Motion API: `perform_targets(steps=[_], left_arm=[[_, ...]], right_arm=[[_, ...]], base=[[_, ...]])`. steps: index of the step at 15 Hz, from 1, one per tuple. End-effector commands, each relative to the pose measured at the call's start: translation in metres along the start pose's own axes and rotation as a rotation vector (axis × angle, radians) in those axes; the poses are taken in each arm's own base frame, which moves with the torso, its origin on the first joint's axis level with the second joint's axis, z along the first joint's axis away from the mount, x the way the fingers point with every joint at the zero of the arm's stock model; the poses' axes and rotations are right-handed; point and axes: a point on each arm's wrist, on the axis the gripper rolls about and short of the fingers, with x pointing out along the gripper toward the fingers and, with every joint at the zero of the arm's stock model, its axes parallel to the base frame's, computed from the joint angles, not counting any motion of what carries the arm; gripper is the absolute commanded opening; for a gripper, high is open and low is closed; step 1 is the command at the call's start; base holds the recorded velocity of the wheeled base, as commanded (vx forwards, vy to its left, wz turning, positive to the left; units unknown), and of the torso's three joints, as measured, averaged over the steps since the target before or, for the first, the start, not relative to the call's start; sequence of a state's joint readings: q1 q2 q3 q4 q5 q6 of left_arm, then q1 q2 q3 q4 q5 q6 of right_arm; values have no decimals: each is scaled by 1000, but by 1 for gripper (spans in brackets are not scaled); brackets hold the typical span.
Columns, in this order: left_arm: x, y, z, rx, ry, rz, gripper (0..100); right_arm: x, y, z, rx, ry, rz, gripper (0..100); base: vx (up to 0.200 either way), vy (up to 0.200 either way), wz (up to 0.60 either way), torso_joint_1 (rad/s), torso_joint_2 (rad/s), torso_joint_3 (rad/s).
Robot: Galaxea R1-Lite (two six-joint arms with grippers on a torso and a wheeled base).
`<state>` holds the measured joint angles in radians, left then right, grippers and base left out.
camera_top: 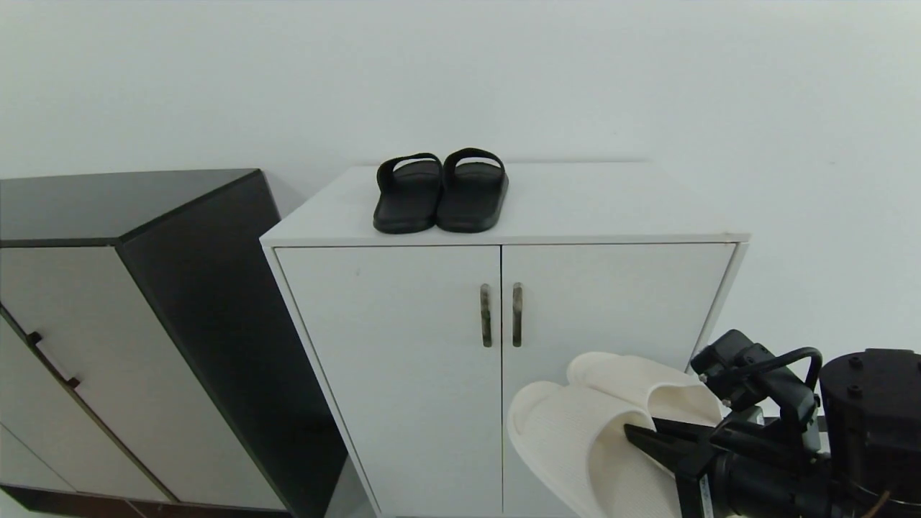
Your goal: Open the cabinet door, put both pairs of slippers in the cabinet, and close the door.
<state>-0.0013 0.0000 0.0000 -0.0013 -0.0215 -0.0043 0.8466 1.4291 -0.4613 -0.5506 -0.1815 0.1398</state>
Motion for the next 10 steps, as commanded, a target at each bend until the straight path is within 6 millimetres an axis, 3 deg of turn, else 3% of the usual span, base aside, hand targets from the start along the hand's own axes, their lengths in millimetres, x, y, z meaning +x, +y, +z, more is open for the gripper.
perform_targets(steps=[1, 10], left_arm=[[0, 0, 0, 0, 0, 0, 100], [0, 0, 0, 26, 4, -3, 100]], right_arm=[[-1, 0, 0, 0, -1, 2, 0], [-2, 0, -2, -11, 1, 6, 0]], base=[[0, 0, 0, -144, 466, 320], [0, 0, 0, -103, 455, 349]])
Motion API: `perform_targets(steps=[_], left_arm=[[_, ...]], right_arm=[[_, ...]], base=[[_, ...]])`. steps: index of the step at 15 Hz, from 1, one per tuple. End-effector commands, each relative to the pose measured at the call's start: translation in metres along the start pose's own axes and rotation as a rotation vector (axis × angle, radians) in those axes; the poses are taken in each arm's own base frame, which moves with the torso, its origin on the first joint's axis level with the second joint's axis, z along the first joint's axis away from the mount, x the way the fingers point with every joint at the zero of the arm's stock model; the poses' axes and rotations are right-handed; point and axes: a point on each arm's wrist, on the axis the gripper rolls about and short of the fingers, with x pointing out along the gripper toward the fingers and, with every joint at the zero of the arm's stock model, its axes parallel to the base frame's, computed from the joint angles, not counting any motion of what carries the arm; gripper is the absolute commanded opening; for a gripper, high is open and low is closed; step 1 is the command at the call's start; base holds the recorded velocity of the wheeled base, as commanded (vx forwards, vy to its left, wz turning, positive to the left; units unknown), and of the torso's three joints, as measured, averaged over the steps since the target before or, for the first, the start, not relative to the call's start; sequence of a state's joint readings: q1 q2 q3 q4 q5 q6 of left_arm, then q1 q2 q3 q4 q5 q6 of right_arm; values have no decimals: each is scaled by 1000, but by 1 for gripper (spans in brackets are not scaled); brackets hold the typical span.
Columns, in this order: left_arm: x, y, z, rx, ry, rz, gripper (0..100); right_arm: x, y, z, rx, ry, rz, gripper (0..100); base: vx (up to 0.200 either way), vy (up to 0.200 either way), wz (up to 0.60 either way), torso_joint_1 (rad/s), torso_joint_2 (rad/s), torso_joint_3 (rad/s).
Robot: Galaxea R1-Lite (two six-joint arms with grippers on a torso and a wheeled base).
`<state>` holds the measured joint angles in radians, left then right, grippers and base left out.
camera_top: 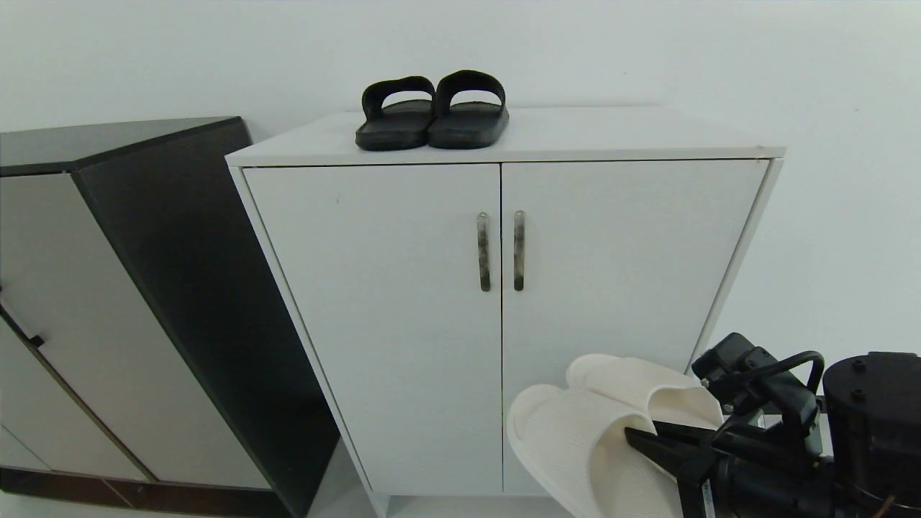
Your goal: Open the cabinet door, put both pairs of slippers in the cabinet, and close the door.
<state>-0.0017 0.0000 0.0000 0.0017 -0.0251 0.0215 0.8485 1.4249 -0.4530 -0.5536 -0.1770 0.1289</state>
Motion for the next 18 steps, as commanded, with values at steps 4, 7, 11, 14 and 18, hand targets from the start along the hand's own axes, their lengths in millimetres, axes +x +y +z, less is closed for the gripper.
perform_targets(steps=[4, 7, 11, 14, 18], left_arm=[[0, 0, 0, -20, -1, 21, 100], [2, 1, 3, -3, 25, 55, 100], [46, 3, 109, -113, 54, -25, 100], [109, -10, 117, -97, 152, -336, 100], [154, -48, 119, -82, 151, -610, 100]], right_arm=[[-2, 0, -2, -12, 4, 1, 0], [-6, -1, -1, -10, -8, 6, 0], [-5, -1, -6, -12, 12, 5, 0], [-5, -1, -6, -11, 10, 7, 0], [-6, 1, -5, -13, -2, 62, 0]], base=[[0, 0, 0, -19, 348, 322], [0, 0, 0, 0, 59, 47], [0, 0, 0, 0, 0, 0], [0, 0, 0, 0, 0, 0], [0, 0, 0, 0, 0, 0]])
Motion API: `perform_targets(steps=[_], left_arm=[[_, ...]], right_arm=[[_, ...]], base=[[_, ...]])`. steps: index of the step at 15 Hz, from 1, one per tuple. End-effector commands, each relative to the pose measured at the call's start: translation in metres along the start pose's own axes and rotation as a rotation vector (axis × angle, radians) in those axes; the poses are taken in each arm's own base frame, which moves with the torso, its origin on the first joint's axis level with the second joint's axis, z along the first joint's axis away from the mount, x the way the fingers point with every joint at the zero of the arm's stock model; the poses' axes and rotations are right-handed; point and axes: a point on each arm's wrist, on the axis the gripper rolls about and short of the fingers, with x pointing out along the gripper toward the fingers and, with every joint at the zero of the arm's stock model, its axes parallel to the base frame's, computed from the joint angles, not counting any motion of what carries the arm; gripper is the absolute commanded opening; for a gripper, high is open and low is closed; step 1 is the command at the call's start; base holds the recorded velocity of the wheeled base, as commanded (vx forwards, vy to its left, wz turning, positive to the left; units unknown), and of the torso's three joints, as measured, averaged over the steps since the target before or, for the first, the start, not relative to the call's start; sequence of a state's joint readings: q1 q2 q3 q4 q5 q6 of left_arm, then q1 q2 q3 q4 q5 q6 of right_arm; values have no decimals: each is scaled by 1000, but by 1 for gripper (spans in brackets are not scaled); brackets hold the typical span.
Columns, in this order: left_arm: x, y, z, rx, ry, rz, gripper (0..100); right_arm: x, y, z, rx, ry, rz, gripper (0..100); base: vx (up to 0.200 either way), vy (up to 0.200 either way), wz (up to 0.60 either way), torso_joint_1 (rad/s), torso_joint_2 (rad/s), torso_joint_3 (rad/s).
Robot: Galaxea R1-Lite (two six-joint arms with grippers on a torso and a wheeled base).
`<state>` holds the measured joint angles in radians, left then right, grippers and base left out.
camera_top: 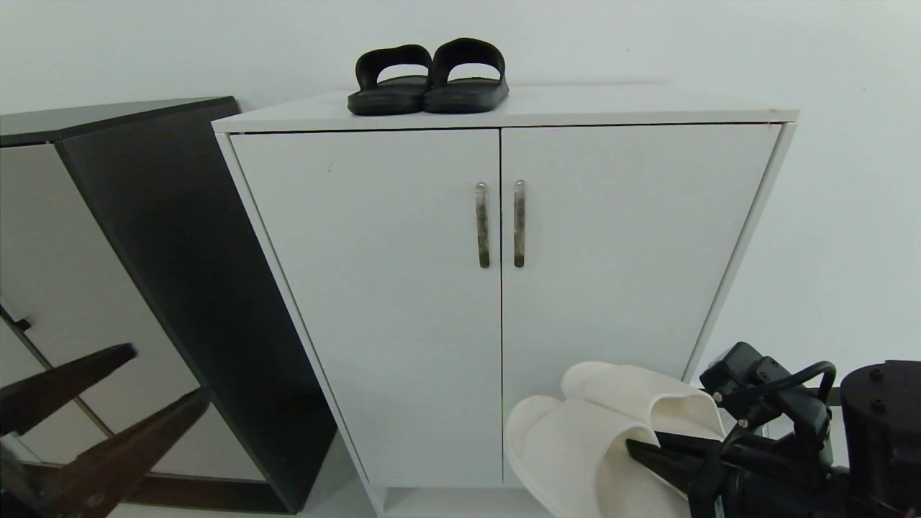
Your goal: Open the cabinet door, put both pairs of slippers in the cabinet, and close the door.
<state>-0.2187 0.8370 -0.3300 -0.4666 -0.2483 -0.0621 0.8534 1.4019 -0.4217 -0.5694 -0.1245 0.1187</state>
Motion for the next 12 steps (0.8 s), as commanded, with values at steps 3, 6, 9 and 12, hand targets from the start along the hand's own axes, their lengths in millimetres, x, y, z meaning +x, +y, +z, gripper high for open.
perform_targets(steps=[3, 6, 9, 12], left_arm=[[66, -33, 2, 5, 64, -291, 100], [79, -43, 15, 7, 44, -343, 100], [105, -47, 22, 4, 53, -377, 100], [126, -53, 32, -33, 52, -475, 100]], right_arm=[[-1, 5, 0, -9, -6, 22, 0], [-1, 6, 0, -21, -9, 25, 0], [0, 6, 0, -47, -5, 25, 0], [1, 6, -1, -50, 0, 26, 0]], base=[[0, 0, 0, 0, 0, 0], [0, 0, 0, 0, 0, 0], [0, 0, 0, 0, 0, 0], [0, 0, 0, 0, 0, 0]])
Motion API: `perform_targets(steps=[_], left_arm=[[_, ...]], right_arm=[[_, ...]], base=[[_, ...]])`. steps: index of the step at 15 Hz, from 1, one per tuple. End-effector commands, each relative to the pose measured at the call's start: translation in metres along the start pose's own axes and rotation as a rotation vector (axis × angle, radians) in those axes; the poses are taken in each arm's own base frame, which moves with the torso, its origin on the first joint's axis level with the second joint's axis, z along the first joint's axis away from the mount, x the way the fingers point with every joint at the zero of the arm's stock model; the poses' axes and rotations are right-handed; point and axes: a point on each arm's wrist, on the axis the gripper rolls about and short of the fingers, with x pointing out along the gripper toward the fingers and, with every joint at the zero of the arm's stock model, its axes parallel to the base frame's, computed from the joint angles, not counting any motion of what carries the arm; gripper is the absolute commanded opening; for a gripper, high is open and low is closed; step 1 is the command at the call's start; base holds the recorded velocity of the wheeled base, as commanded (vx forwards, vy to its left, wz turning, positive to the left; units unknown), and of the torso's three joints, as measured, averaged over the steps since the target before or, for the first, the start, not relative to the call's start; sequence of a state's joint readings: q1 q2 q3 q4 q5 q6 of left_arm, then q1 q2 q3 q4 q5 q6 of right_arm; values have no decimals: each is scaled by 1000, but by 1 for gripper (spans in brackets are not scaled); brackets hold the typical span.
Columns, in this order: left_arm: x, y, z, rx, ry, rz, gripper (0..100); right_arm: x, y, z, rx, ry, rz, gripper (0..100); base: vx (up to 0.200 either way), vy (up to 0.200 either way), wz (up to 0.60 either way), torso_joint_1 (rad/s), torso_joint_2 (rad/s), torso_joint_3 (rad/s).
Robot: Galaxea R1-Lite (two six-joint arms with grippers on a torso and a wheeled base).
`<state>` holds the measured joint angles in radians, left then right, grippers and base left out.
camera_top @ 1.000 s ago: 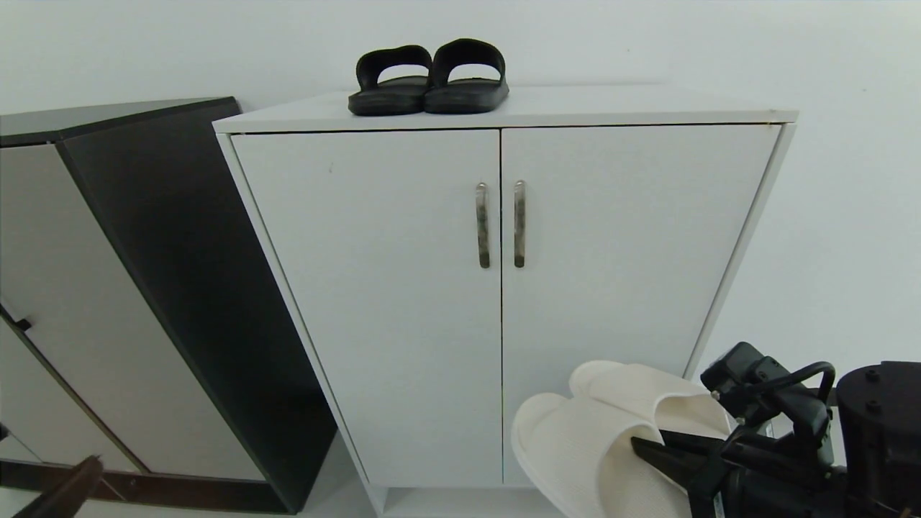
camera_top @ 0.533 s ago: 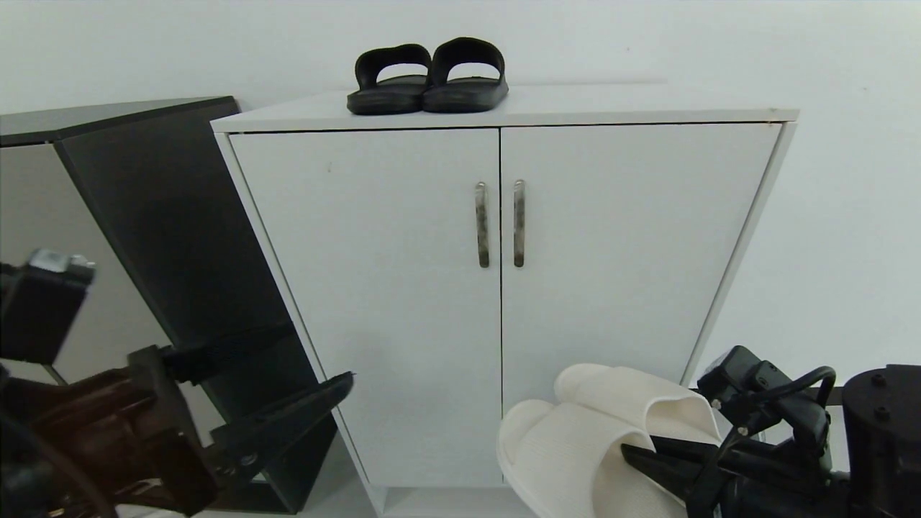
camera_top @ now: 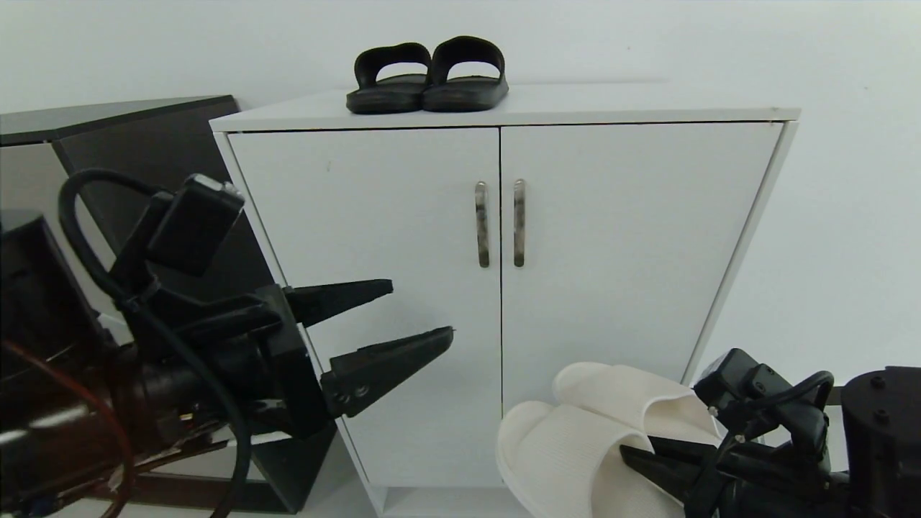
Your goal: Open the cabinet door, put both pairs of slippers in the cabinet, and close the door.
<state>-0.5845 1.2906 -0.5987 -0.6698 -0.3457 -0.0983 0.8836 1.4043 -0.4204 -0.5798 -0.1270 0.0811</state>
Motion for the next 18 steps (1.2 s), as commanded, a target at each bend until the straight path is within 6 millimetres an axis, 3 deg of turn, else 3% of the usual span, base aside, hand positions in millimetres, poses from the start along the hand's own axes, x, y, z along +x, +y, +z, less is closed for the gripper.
perform_targets(steps=[1, 3, 7, 10, 12, 14, 18], left_arm=[[22, 8, -1, -30, 29, -24, 100], [51, 5, 3, -40, 39, -94, 100], [80, -22, 12, -210, 56, -277, 100], [99, -20, 19, -278, 51, -298, 100], [120, -6, 21, -258, 30, -255, 100], [125, 8, 21, -168, 14, -217, 100], [120, 11, 25, -159, 13, -245, 100]], right_arm=[[1, 0, -1, 0, 5, -1, 0], [1, 0, -2, -2, 10, 2, 0], [1, 0, -3, -2, 13, 3, 0], [2, 0, -3, -2, 16, 4, 0], [3, 2, -4, -6, 24, 9, 0], [4, 3, -5, -8, 30, 12, 0], [6, 4, -6, -10, 33, 16, 0]], base=[[0, 0, 0, 0, 0, 0], [0, 0, 0, 0, 0, 0], [0, 0, 0, 0, 0, 0], [0, 0, 0, 0, 0, 0], [0, 0, 0, 0, 0, 0], [0, 0, 0, 0, 0, 0], [0, 0, 0, 0, 0, 0]])
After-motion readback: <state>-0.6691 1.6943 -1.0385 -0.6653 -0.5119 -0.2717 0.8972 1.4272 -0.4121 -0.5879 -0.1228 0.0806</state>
